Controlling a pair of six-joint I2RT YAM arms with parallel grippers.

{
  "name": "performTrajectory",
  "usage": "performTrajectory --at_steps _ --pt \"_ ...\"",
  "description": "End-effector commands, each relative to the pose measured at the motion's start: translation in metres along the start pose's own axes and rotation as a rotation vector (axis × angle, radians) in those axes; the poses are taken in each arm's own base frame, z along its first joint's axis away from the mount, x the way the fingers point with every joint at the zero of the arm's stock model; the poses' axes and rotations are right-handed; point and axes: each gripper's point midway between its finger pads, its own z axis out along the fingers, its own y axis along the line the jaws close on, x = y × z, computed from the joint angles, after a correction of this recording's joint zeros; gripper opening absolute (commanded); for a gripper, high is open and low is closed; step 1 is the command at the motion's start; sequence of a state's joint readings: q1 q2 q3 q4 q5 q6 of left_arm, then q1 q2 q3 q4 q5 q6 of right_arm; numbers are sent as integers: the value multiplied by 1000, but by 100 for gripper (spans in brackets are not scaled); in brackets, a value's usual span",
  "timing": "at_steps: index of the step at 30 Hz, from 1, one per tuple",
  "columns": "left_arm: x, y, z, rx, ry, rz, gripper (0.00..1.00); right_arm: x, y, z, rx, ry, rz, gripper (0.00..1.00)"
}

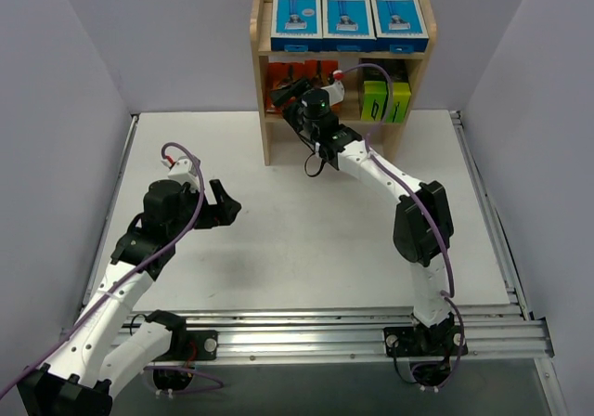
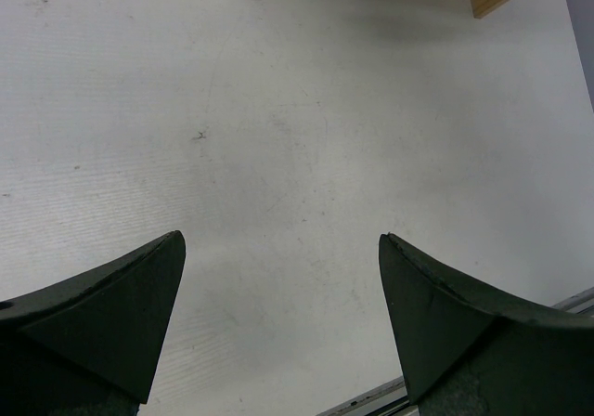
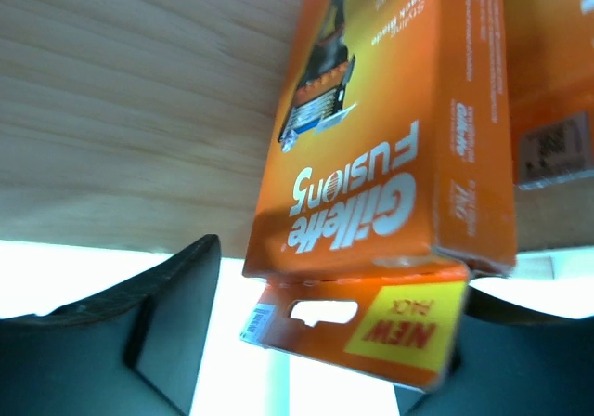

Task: Place and organize the shaving razors onto the shelf
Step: Place the shaving razor onto shelf

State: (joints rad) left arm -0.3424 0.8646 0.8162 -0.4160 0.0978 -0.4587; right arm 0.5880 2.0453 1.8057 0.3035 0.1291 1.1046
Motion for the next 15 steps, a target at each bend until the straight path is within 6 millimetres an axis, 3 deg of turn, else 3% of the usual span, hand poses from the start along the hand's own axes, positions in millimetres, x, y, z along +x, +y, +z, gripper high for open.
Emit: performTrajectory --at_steps 1,6,15 --pt "-18 -9 -6 30 -38 18 94 -24 46 -24 -120 -17 35 63" --pt "-19 -8 -6 25 -41 16 94 -20 46 -28 -133 -1 25 74" --pt "-18 -9 -5 35 -31 15 94 -24 53 -43 -146 8 17 75"
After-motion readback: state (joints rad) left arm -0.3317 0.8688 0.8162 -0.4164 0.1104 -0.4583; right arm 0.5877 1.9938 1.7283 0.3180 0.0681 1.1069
